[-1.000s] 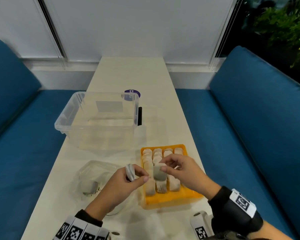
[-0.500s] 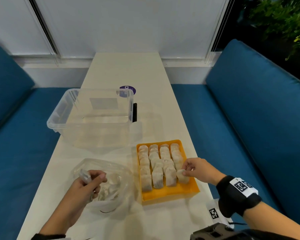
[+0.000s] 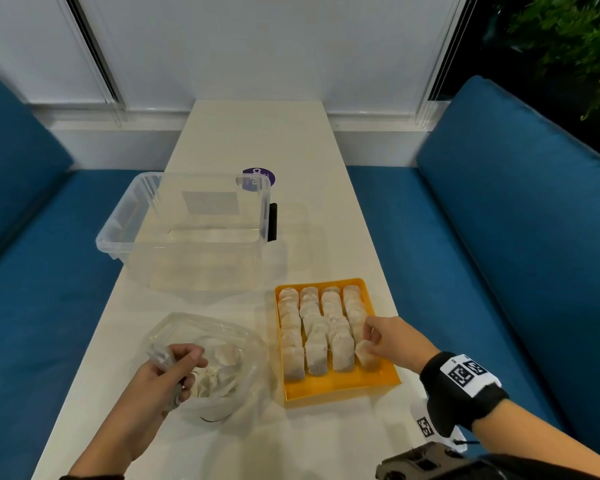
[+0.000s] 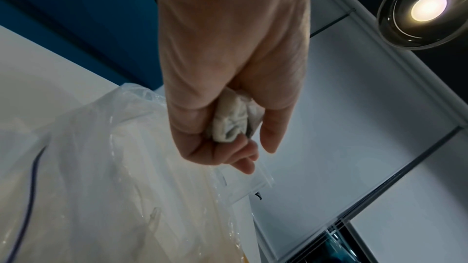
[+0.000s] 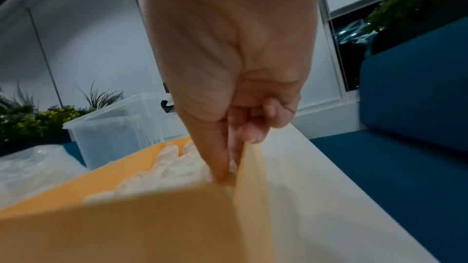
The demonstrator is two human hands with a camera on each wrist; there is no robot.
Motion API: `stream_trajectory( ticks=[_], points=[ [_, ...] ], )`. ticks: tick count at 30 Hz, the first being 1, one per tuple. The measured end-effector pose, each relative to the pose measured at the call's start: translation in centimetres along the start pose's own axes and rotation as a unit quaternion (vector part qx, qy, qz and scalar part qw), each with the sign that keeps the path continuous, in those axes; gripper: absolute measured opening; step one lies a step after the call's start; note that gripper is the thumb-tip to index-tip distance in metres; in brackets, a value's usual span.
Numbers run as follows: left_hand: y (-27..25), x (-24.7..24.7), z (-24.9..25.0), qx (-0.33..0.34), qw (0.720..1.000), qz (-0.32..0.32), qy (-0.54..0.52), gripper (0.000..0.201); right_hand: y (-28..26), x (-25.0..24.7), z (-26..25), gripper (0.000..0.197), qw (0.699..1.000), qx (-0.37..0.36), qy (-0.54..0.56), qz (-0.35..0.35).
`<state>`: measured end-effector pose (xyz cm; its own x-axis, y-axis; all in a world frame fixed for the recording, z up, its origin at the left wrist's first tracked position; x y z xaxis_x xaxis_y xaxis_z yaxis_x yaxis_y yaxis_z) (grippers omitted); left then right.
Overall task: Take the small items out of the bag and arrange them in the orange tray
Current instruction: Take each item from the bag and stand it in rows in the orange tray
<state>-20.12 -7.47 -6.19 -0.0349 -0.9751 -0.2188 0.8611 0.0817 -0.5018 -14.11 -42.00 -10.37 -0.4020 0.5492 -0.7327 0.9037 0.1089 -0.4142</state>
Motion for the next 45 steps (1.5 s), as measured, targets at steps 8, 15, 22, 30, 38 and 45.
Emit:
stream_trajectory(
  ticks=[8, 15, 22, 30, 38, 45],
  points=[
    [0.3, 0.5, 0.8, 0.016, 0.999, -0.011, -0.036, 0.016, -0.3, -0.8, -0.5, 0.012, 0.995, -0.051, -0.005, 0.090],
    [0.3, 2.1, 2.1, 0.031, 0.995, -0.044, -0.083, 0.013, -1.8, -2.8, -5.0, 0.004, 0.975, -0.125, 0.080, 0.168],
    [-0.3, 3.7, 3.4, 0.083, 0.994, -0.066, 0.040, 0.019, -3.7, -0.2, -13.2, 0.002, 0.954, -0.199, 0.224, 0.010],
    [-0.8, 4.1, 4.0, 0.137, 0.982, -0.083, 0.098, 0.015, -3.3, 1.9, -16.2, 0.018, 0.924, -0.188, 0.325, -0.069],
    [-0.9, 3.9, 3.8, 0.158, 0.973, -0.103, 0.135, 0.024, -3.0, 1.6, -15.7, 0.009, 0.872, -0.172, 0.454, -0.066],
    [-0.7, 4.1, 4.1, 0.155, 0.980, -0.095, 0.074, 0.032, -2.3, 2.3, -14.3, 0.005, 0.836, -0.079, 0.537, -0.081]
  ],
)
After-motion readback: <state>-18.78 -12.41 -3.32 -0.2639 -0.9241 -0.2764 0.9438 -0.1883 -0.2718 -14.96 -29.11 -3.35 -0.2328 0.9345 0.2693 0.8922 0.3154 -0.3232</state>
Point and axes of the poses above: each hand's wrist, its own y-axis towards the middle knuckle, its own x-axis out of the palm, z = x × y, the point moved 4 cm from there along y, towards the middle knuckle, and after that the axes turned 15 degrees about y, right-handed, at the moved point
